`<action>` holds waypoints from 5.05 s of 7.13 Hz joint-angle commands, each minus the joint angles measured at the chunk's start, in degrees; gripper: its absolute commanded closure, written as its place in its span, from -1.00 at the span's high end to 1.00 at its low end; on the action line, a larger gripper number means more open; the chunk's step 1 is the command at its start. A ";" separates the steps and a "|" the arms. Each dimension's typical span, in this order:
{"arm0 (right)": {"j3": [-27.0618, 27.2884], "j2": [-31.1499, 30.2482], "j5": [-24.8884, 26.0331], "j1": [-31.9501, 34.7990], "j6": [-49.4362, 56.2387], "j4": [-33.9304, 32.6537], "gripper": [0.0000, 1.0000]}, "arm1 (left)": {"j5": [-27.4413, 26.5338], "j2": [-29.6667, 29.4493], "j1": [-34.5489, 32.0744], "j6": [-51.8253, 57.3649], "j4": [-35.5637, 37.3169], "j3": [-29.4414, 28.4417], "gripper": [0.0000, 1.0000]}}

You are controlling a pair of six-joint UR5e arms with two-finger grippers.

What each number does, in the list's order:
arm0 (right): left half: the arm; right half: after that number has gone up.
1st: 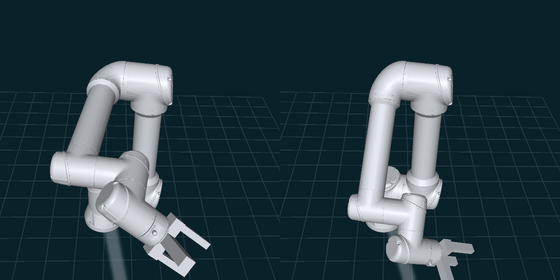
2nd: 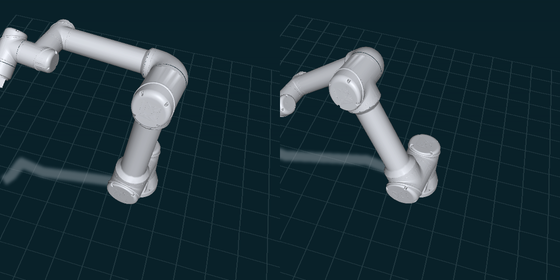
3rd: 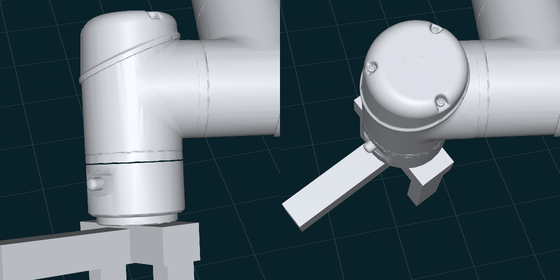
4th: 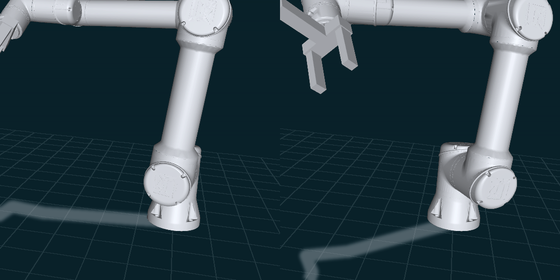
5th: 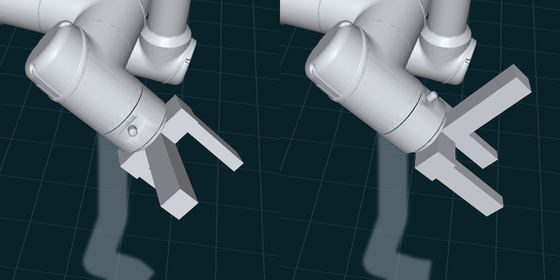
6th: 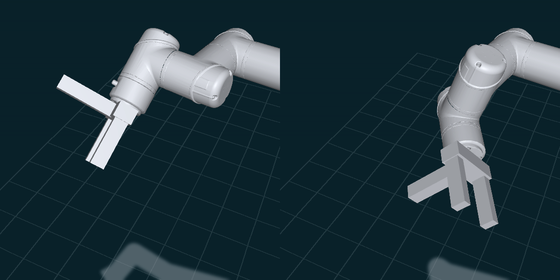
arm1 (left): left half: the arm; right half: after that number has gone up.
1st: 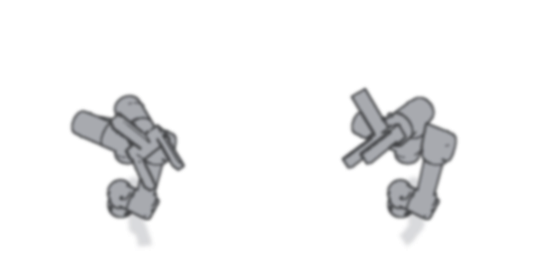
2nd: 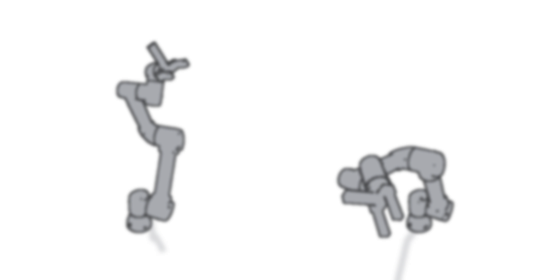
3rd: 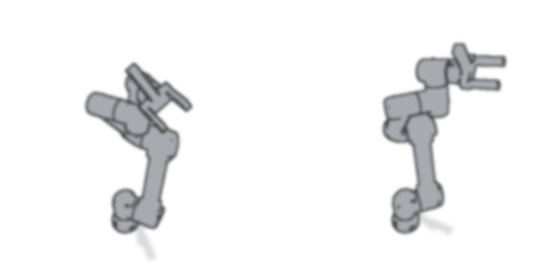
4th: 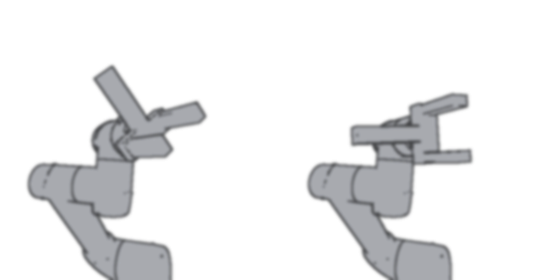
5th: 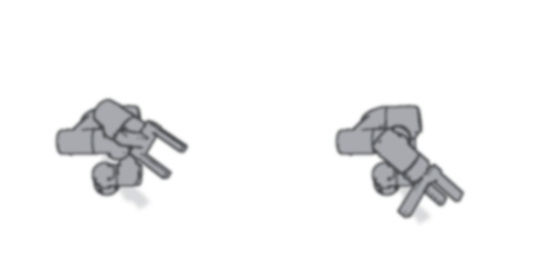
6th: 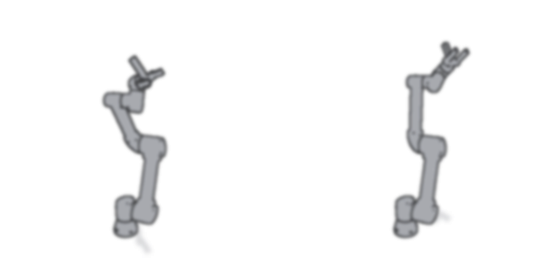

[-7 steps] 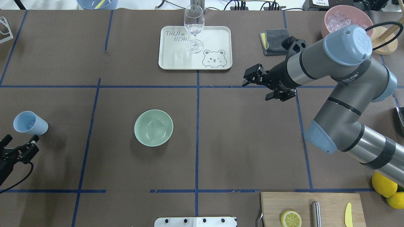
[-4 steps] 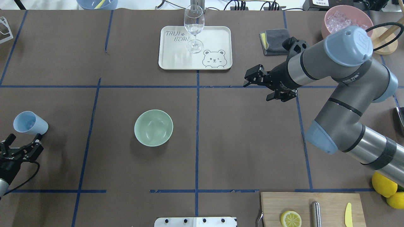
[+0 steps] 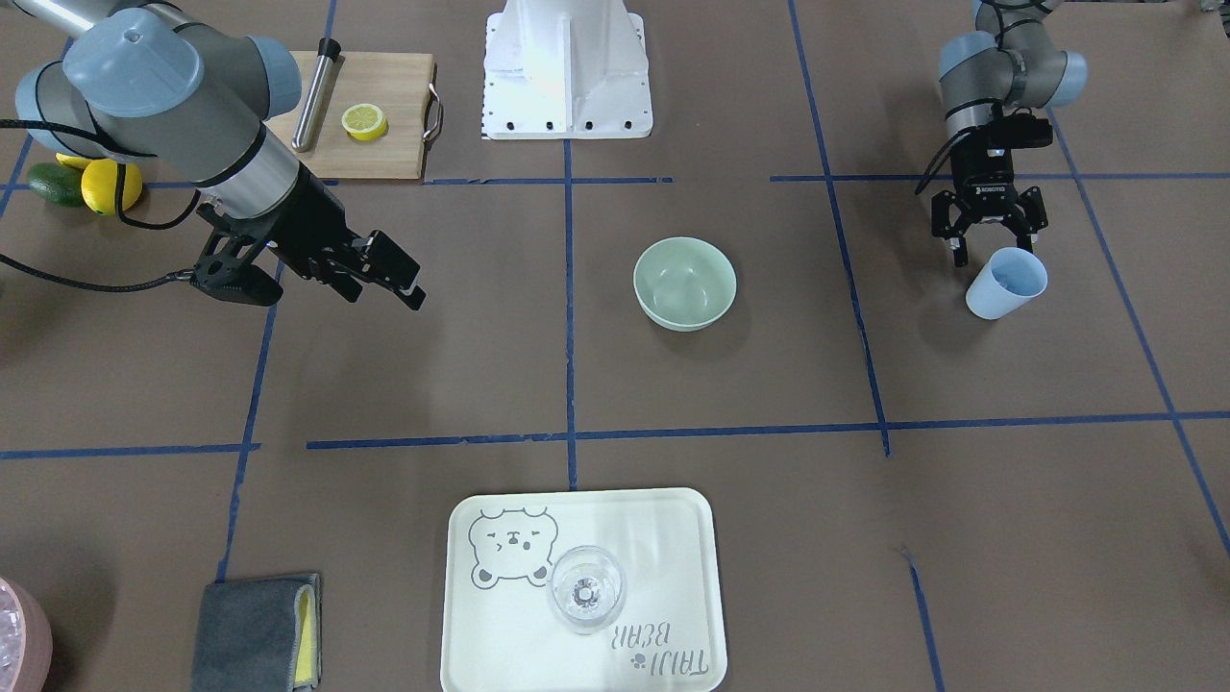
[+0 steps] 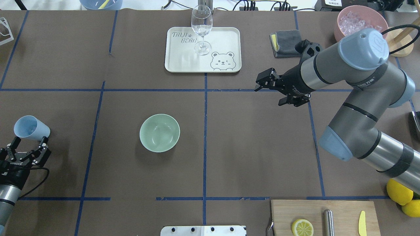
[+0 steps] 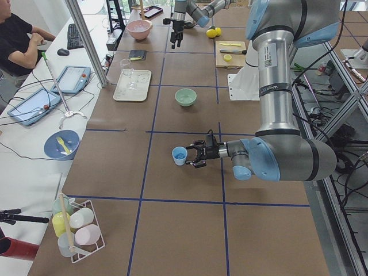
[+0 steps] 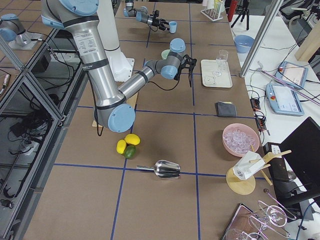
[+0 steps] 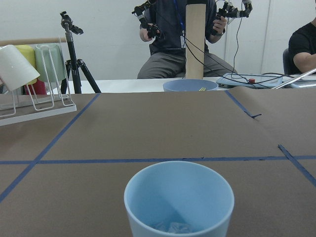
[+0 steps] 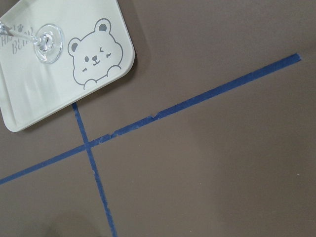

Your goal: Pour ice into bowl

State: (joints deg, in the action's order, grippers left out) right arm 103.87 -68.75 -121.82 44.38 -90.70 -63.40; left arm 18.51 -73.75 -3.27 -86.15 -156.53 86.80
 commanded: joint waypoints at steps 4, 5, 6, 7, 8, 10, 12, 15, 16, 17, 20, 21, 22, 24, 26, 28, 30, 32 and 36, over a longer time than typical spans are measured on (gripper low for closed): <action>-0.07 -0.07 0.00 0.09 0.00 0.03 1.00 | 0.65 -2.45 -0.68 1.68 -0.70 -2.95 1.00; 0.19 -0.16 0.00 0.09 0.00 0.03 1.00 | 1.52 -2.62 -1.38 1.69 -0.70 -2.86 1.00; 0.28 -0.16 0.00 0.18 0.00 -0.06 1.00 | 2.49 -2.63 -2.69 1.60 -0.70 -2.86 1.00; 0.19 -0.16 0.09 0.18 0.00 -0.06 1.00 | 3.98 -2.89 -3.75 1.60 -0.70 -2.86 1.00; 0.19 -0.16 0.09 0.09 0.00 0.03 1.00 | 4.51 -3.15 -4.81 1.60 -0.62 -3.04 1.00; 0.11 -0.07 0.09 0.09 0.00 -0.06 1.00 | 6.01 -3.24 -6.22 1.60 -0.53 -3.21 1.00; 0.02 -0.07 0.18 0.09 0.09 -0.06 1.00 | 6.01 -3.85 -6.49 1.60 -0.35 -3.39 1.00; 0.11 -0.07 0.18 0.09 0.09 -0.06 1.00 | 7.24 -4.30 -7.01 1.69 -0.35 -3.91 1.00; 0.02 -0.07 0.18 0.09 0.00 0.03 1.00 | 7.33 -5.08 -7.01 1.69 -0.26 -4.44 1.00; 0.02 0.02 0.18 0.09 0.00 -0.06 1.00 | 7.33 -5.35 -7.10 1.69 -0.26 -4.70 1.00; 0.11 0.02 0.18 0.09 0.09 -0.06 1.00 | 8.30 -5.44 -8.07 2.31 -0.18 -4.79 0.51; 0.11 0.10 0.18 0.09 0.00 -0.06 1.00 | 8.21 -5.44 -8.07 2.31 -0.18 -4.79 -0.05; 0.11 0.10 0.18 0.09 0.00 -0.06 1.00 | 8.21 -5.44 -8.24 4.05 -0.52 -4.79 -0.56; 0.02 0.10 0.18 0.00 0.00 -0.06 1.00 | 8.30 -5.88 -9.82 9.91 -6.63 -4.53 -1.00; 0.54 0.10 0.18 0.09 0.00 0.03 1.00 | 13.10 -13.81 -13.67 36.34 -24.87 -4.09 -1.00; 1.60 -0.07 0.36 0.35 0.00 -0.06 1.00 | 14.01 -19.03 -13.70 45.52 -25.75 -3.39 -1.00; 1.69 -0.16 0.36 0.79 0.00 -0.06 1.00 | 13.58 -23.36 -13.43 54.40 -25.49 -1.11 -1.00; 2.04 -0.68 0.27 0.97 0.00 -0.06 1.00 | 13.31 -25.11 -12.30 62.28 -21.29 1.78 -1.00; 3.53 -3.85 0.09 1.76 0.09 0.03 1.00 | 13.48 -25.48 -7.82 78.30 -11.54 4.69 -1.00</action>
State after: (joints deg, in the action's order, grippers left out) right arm 107.24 -72.02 -121.71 46.08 -90.63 -63.44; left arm 31.84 -99.11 -12.38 -12.08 -171.47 90.75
